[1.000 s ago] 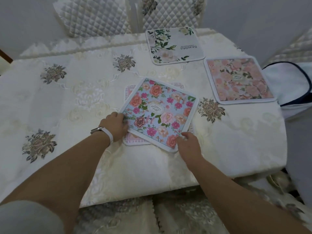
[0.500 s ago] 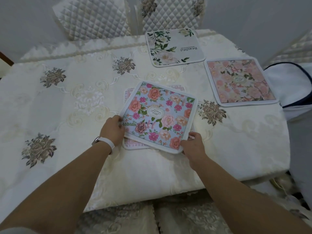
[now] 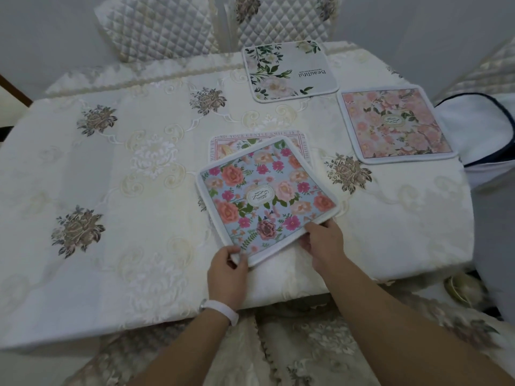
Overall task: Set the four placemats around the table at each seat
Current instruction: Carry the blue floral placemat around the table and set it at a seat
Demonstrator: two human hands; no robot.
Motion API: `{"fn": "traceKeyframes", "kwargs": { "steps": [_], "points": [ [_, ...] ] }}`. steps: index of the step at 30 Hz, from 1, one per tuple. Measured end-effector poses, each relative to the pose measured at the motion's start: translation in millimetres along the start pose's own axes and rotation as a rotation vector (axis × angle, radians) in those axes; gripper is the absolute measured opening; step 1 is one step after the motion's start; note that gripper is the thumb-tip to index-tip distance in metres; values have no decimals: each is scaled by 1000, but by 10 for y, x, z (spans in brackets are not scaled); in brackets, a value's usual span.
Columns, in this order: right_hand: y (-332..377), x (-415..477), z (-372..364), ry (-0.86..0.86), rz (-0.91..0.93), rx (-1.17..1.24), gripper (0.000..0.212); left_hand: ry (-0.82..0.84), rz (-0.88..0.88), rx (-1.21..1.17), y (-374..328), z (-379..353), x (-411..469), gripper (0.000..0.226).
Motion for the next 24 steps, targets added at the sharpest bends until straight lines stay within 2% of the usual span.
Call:
{"fn": "traceKeyframes", "kwargs": {
  "steps": [7, 12, 20, 22, 24],
  "points": [
    [-288, -232, -17, 43, -26, -90, 35, 75, 24, -18, 17, -213, -514, 17],
    [-317, -217, 179, 53, 4, -201, 29, 107, -5, -50, 16, -157, -519, 23],
    [-132, -72, 753, 181, 103, -546, 21, 14, 19, -172, -250, 112, 325, 50],
    [-68, -55, 889, 179, 115, -622, 21, 19, 13, -118, -395, 121, 550, 44],
    [-11, -32, 998, 178, 141, -684, 21, 91, 15, -33, -516, 86, 804, 32]
  ]
}}
Point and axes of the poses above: each hand's wrist, its own x-axis towards the middle knuckle, its own z-axis out of the back of the hand, y = z × x, the point moved 4 cm from there along x, towards the middle knuckle, and after that the axes turned 2 degrees about -x, right-handed, at the moved point
